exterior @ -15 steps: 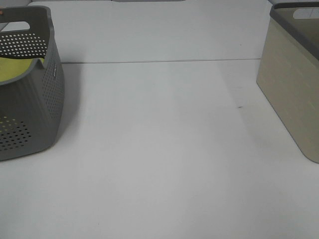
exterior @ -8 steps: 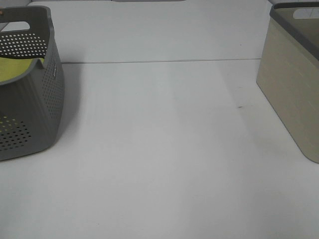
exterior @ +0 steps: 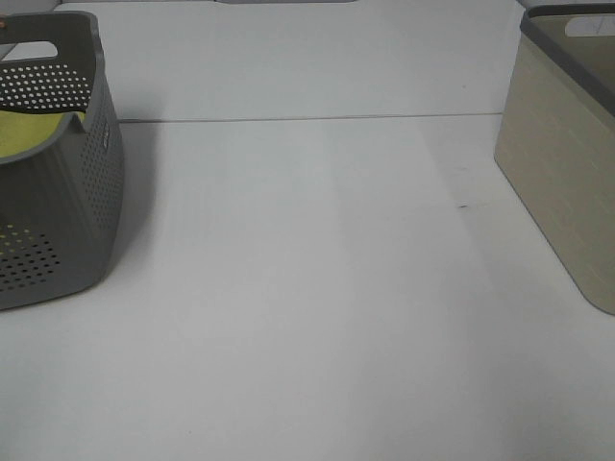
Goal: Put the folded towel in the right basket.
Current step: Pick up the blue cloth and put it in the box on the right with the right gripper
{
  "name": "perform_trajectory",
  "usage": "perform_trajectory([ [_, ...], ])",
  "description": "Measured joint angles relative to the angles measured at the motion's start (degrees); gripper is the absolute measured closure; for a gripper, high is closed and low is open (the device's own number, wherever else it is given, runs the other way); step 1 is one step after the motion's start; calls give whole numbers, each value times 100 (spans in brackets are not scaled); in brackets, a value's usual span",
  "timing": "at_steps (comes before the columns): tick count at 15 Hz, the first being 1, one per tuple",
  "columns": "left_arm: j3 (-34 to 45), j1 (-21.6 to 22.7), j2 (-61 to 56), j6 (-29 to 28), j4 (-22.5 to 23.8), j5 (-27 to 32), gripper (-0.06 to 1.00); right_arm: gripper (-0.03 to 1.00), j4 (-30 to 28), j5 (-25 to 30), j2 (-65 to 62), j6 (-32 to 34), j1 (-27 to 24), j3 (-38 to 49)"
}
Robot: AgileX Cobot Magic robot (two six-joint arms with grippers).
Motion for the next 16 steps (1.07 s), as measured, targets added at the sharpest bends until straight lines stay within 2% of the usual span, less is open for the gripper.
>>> perform_trajectory([
  [2, 0, 0, 0, 0, 0, 0, -4, 75, -11, 6, 0, 0, 0, 0],
  [4, 0, 0, 0, 0, 0, 0, -4, 59, -11, 6, 0, 0, 0, 0],
  [5, 0, 0, 0, 0, 0, 0, -4, 38, -11, 6, 0, 0, 0, 0],
  [7, 0, 0, 0, 0, 0, 0, -4, 25, -11, 6, 0, 0, 0, 0],
  [9, 0, 0, 0, 0, 0, 0, -4, 20, -11, 23, 0, 6, 0, 0],
  [16, 0, 0, 0, 0, 0, 0, -4, 19, -17, 281, -86, 120, 0, 0],
])
